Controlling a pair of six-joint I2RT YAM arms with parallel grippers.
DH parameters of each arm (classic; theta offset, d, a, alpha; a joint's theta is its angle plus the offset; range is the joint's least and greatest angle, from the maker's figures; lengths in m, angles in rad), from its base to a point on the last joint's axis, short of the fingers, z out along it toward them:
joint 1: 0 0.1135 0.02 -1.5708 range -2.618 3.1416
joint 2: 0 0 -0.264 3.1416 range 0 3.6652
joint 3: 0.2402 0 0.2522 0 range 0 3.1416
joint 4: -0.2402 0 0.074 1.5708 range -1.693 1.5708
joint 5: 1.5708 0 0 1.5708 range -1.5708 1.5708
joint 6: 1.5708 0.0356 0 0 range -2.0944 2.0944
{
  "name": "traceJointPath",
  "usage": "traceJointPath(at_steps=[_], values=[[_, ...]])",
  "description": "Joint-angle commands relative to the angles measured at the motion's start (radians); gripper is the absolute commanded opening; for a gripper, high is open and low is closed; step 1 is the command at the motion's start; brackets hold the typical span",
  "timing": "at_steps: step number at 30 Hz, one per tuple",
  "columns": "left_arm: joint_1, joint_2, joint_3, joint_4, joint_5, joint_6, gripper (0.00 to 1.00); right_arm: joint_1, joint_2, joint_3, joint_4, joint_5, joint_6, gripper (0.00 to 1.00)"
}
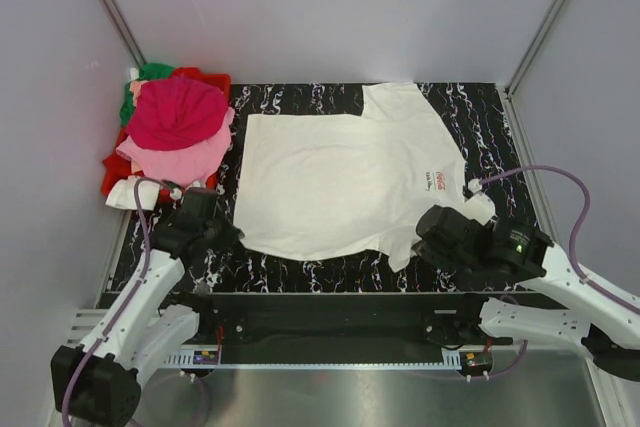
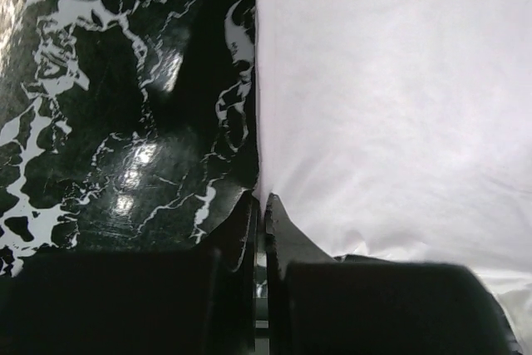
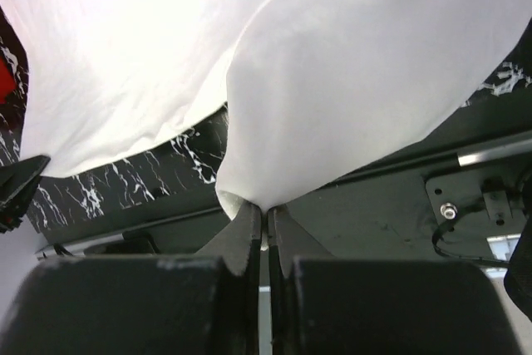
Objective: Fold and stack the t-shirts
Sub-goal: Fold the tshirt
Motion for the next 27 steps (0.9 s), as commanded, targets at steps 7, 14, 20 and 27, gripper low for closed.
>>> traceJointPath(at_steps=[7, 14, 20, 27], values=[[0.024, 0.273, 0.275, -0.003, 0.060, 0.130, 0.00, -0.234, 0.243, 0.231, -0.134, 0.204, -0.399, 0.00], [0.105, 0.456, 0.435, -0.006, 0.109, 0.203, 0.00, -0.546, 0.421, 0.315, 0.124, 0.078, -0.897, 0.00], [0.148, 0.623, 0.550, 0.010, 0.127, 0.246, 0.00, -0.682, 0.565, 0.372, 0.254, -0.018, -1.075, 0.00], [0.171, 0.774, 0.653, 0.016, 0.143, 0.260, 0.00, -0.762, 0.742, 0.475, 0.351, -0.127, -1.198, 0.00]])
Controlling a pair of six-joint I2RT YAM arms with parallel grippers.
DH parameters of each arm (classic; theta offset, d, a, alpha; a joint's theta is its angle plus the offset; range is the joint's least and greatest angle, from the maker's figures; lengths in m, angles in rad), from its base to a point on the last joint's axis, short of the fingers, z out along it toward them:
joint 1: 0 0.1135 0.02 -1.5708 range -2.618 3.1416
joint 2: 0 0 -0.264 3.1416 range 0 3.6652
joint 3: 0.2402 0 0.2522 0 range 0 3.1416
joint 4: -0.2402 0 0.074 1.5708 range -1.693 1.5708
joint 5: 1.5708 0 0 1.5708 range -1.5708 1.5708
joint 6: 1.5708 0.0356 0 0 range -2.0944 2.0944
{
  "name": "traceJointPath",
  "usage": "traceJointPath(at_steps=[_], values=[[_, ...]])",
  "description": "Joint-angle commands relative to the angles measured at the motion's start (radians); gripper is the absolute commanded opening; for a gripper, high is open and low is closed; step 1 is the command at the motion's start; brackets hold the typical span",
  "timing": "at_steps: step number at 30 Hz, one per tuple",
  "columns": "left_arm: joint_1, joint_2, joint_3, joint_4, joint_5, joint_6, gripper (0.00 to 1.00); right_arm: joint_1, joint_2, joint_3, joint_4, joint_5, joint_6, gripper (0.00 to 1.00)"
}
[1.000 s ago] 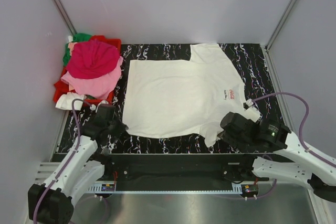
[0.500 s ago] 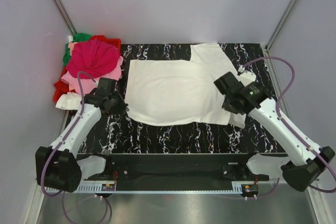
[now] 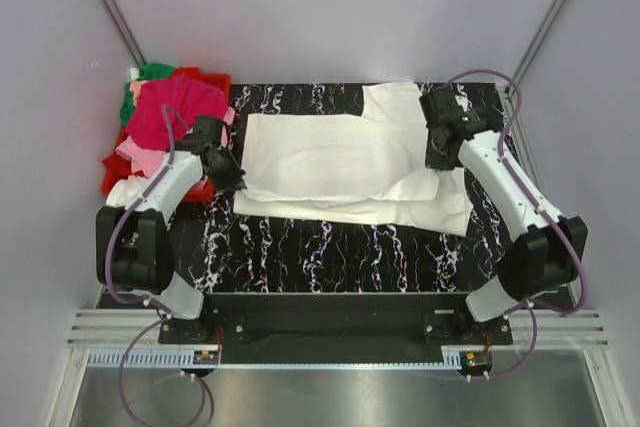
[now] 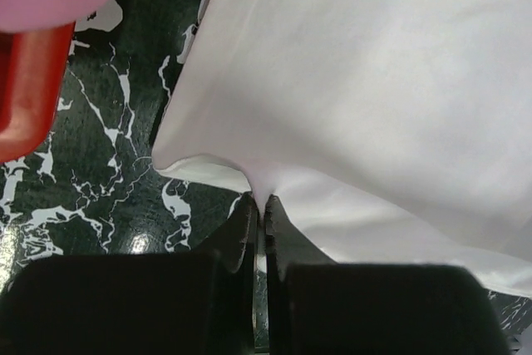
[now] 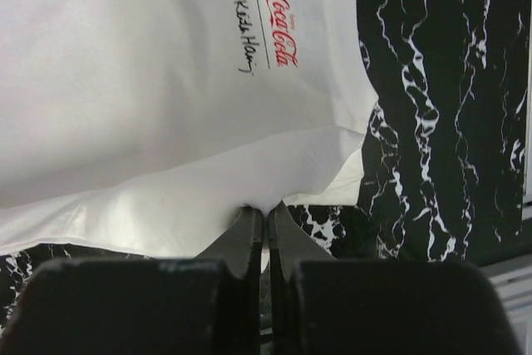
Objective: Fold and stack the t-shirts
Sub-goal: Fold the tshirt
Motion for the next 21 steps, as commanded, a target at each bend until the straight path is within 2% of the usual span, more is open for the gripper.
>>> traceJointPath(at_steps=[1, 10, 21], values=[[0.018, 0.047, 0.067, 0.023, 0.027, 0.029, 0.00, -0.019, 0.077, 0.109, 0.082, -0.079, -0.123, 0.00], [0.052, 0.149, 0.084, 0.029, 0.039, 0.039, 0.00, -0.040, 0.299, 0.287, 0.055, -0.119, -0.186, 0.00], [0.084, 0.262, 0.142, 0.006, 0.062, 0.038, 0.01, -0.068, 0.578, 0.485, -0.011, -0.008, -0.212, 0.00]])
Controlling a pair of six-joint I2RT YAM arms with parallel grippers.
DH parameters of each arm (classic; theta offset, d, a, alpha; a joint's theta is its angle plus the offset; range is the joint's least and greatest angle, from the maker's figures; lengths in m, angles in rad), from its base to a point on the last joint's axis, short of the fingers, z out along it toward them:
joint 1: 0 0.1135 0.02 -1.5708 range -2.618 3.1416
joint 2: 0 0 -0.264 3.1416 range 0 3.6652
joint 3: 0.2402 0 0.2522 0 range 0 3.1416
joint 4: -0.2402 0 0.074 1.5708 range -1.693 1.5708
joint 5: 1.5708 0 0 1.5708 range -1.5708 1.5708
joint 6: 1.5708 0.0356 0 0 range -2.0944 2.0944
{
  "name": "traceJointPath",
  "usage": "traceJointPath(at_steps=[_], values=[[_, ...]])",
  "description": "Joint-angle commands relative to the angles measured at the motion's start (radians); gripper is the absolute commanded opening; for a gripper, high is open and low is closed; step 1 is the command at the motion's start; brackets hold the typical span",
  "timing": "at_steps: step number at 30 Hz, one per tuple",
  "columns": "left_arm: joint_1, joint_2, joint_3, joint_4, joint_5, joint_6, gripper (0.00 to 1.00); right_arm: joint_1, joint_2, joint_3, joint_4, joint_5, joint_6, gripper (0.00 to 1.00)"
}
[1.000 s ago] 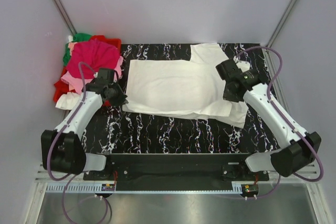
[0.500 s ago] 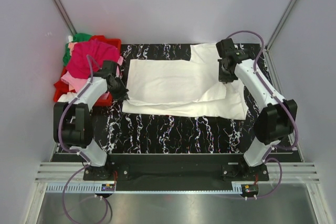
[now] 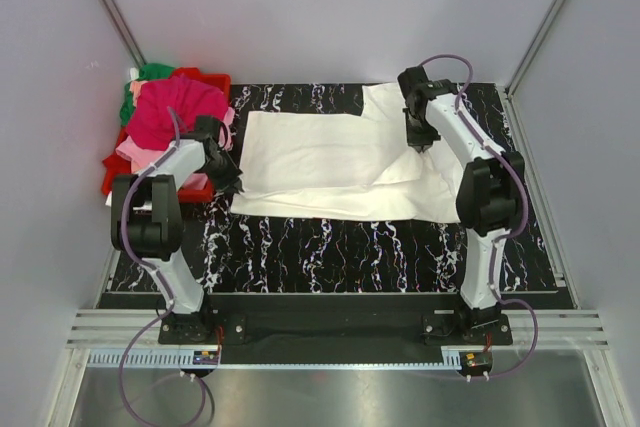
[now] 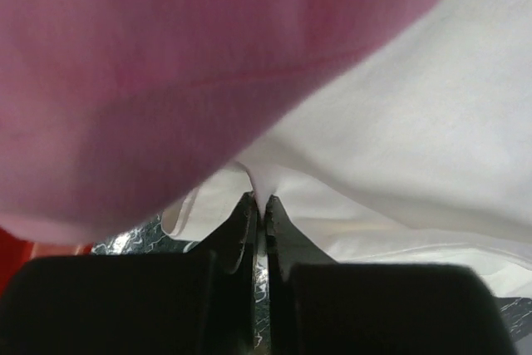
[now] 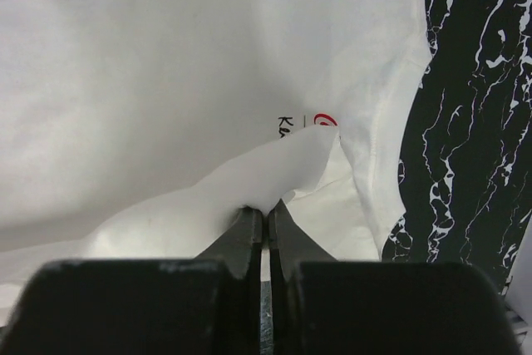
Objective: Fold and stack the t-shirts
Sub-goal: Fold the tshirt
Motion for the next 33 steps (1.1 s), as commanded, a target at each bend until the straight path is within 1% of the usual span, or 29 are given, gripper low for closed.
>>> traceJointPath(at_steps=[1, 2, 3, 4, 5, 6, 7, 9, 10, 11, 12, 13, 14, 15, 16, 17, 18, 19, 20, 22, 23, 24, 25, 27, 28, 30, 31, 32, 33], values=[[0.010, 0.037, 0.066, 0.006, 0.034, 0.010, 0.09, -0.015, 0.074, 0.102, -0.032, 0.057, -0.026, 0.02], [0.012, 0.043, 0.073, -0.004, 0.048, 0.009, 0.15, -0.020, 0.093, 0.122, -0.037, 0.054, -0.021, 0.13], [0.016, 0.045, 0.082, -0.010, 0.054, 0.006, 0.20, -0.023, 0.129, 0.143, -0.040, 0.054, -0.021, 0.31], [0.016, 0.034, 0.099, -0.013, 0.055, 0.006, 0.35, -0.027, 0.146, 0.186, -0.043, 0.056, -0.018, 0.68], [0.016, 0.024, 0.115, -0.020, 0.049, 0.004, 0.44, -0.031, 0.162, 0.214, -0.054, 0.078, -0.015, 0.87], [0.016, 0.010, 0.130, -0.041, 0.037, 0.006, 0.50, -0.035, 0.186, 0.242, -0.061, 0.097, -0.007, 0.99], [0.018, -0.018, 0.145, -0.053, 0.028, 0.013, 0.61, -0.038, 0.192, 0.292, -0.072, 0.114, 0.008, 1.00], [0.015, -0.052, 0.197, -0.090, -0.010, 0.027, 0.73, -0.043, 0.180, 0.321, -0.109, 0.135, 0.031, 1.00], [0.012, -0.094, 0.202, -0.095, -0.023, 0.041, 0.78, -0.044, 0.160, 0.299, -0.113, 0.135, 0.043, 1.00], [0.010, -0.122, 0.205, -0.101, -0.052, 0.047, 0.85, -0.043, 0.130, 0.265, -0.100, 0.120, 0.072, 1.00], [-0.001, -0.175, 0.192, -0.098, -0.060, 0.064, 0.86, -0.043, 0.055, 0.219, -0.085, 0.102, 0.086, 1.00], [-0.007, -0.205, 0.178, -0.092, -0.079, 0.073, 0.86, -0.043, 0.012, 0.103, -0.063, 0.045, 0.121, 1.00], [-0.013, -0.232, 0.161, -0.087, -0.086, 0.081, 0.87, -0.043, -0.037, 0.032, -0.007, 0.005, 0.137, 1.00], [-0.025, -0.284, 0.126, -0.086, -0.084, 0.101, 0.87, -0.043, -0.130, -0.040, 0.033, -0.045, 0.146, 1.00], [-0.031, -0.311, 0.104, -0.083, -0.077, 0.111, 0.87, -0.043, -0.172, -0.176, 0.066, -0.087, 0.160, 1.00], [-0.036, -0.340, 0.083, -0.084, -0.069, 0.124, 0.87, -0.043, -0.209, -0.235, 0.121, -0.172, 0.183, 1.00], [-0.050, -0.404, 0.039, -0.087, -0.069, 0.159, 0.87, -0.043, -0.258, -0.285, 0.139, -0.208, 0.198, 0.96], [-0.054, -0.438, 0.017, -0.089, -0.067, 0.174, 0.87, -0.041, -0.272, -0.363, 0.156, -0.243, 0.210, 0.95], [-0.057, -0.473, -0.026, -0.101, -0.079, 0.190, 0.87, -0.043, -0.281, -0.393, 0.188, -0.295, 0.217, 0.92], [-0.061, -0.581, -0.069, -0.115, -0.090, 0.223, 0.87, -0.041, -0.271, -0.430, 0.209, -0.308, 0.227, 0.89], [-0.061, -0.616, -0.101, -0.136, -0.101, 0.233, 0.87, -0.043, -0.244, -0.429, 0.213, -0.355, 0.229, 0.87], [-0.061, -0.677, -0.115, -0.147, -0.109, 0.256, 0.87, -0.043, -0.227, -0.413, 0.219, -0.365, 0.232, 0.83], [-0.061, -0.706, -0.126, -0.156, -0.113, 0.266, 0.87, -0.044, -0.210, -0.403, 0.224, -0.378, 0.243, 0.73], [-0.061, -0.780, -0.155, -0.179, -0.119, 0.303, 0.87, -0.044, -0.150, -0.375, 0.221, -0.389, 0.252, 0.66], [-0.061, -0.802, -0.161, -0.187, -0.130, 0.314, 0.87, -0.044, -0.127, -0.338, 0.215, -0.392, 0.260, 0.60], [-0.062, -0.851, -0.175, -0.205, -0.135, 0.310, 0.87, -0.044, -0.059, -0.286, 0.192, -0.389, 0.264, 0.52], [-0.062, -0.868, -0.181, -0.198, -0.109, 0.312, 0.87, -0.043, -0.039, -0.272, 0.184, -0.386, 0.266, 0.48], [-0.061, -0.885, -0.201, -0.175, -0.101, 0.314, 0.87, -0.044, -0.006, -0.260, 0.176, -0.385, 0.266, 0.40], [-0.061, -0.904, -0.209, -0.168, -0.101, 0.309, 0.87, -0.044, 0.010, -0.248, 0.172, -0.386, 0.267, 0.38]])
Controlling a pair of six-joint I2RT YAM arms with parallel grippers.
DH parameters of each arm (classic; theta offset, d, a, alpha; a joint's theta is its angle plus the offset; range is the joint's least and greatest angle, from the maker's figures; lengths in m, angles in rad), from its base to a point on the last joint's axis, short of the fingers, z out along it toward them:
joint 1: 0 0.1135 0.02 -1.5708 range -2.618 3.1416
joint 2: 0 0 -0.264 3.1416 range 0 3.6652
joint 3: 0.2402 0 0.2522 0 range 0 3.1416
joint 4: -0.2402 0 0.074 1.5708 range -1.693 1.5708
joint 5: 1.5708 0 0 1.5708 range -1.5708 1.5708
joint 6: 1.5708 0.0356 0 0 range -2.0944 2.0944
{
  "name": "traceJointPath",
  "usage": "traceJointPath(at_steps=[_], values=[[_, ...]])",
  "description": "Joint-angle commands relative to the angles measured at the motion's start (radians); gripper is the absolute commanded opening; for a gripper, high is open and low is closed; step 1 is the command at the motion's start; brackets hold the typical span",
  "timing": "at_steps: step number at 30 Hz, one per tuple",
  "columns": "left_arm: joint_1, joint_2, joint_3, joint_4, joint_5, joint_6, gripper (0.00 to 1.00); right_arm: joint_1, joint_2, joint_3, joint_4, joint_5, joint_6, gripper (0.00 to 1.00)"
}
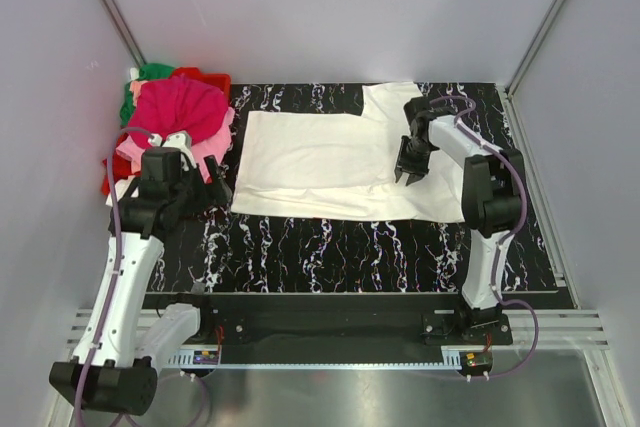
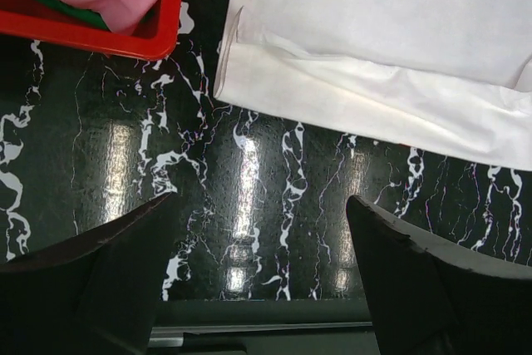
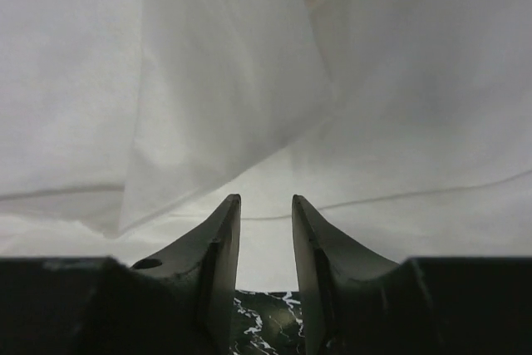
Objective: Fold and stack the t-shirts
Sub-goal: Fold the tshirt
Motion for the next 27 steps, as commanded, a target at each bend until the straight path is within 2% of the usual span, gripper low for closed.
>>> traceJointPath(at_steps=[1, 8, 13, 14, 18, 20, 21, 22, 24, 26, 27], values=[[0.001, -0.049, -0.030, 0.034, -0.005, 0.035, 0.87, 0.000, 0.047, 0.092, -0.003, -0.028, 0.027, 0.37], [0.001, -0.054, -0.045, 0.017, 0.008, 0.032, 0.87, 0.000, 0.165, 0.212, -0.029, -0.031, 0.027, 0.37], [0.001, -0.054, -0.019, -0.009, 0.021, 0.035, 0.87, 0.000, 0.256, 0.385, -0.032, -0.073, 0.059, 0.36], [0.001, -0.046, -0.010, -0.015, 0.023, 0.039, 0.87, 0.003, 0.273, 0.451, -0.025, -0.099, 0.065, 0.37], [0.001, -0.034, 0.042, -0.067, 0.002, 0.052, 0.87, 0.018, 0.355, 0.609, 0.105, -0.372, 0.086, 0.36], [0.001, -0.043, 0.047, -0.077, 0.012, 0.049, 0.87, 0.032, 0.389, 0.704, 0.083, -0.408, 0.073, 0.36], [0.001, -0.048, 0.048, -0.080, 0.005, 0.047, 0.87, 0.038, 0.379, 0.697, 0.083, -0.407, 0.044, 0.38], [0.001, -0.054, 0.045, -0.090, 0.000, 0.047, 0.87, 0.043, 0.322, 0.670, 0.111, -0.394, 0.027, 0.50], [0.001, -0.078, 0.028, -0.089, -0.014, 0.049, 0.88, 0.047, 0.238, 0.518, 0.179, -0.326, -0.022, 0.63], [0.001, -0.097, 0.013, -0.084, -0.014, 0.044, 0.88, 0.043, 0.120, 0.371, 0.199, -0.223, -0.039, 0.72], [0.001, -0.103, 0.005, -0.083, -0.018, 0.042, 0.88, 0.032, 0.086, 0.332, 0.201, -0.134, -0.064, 0.72]])
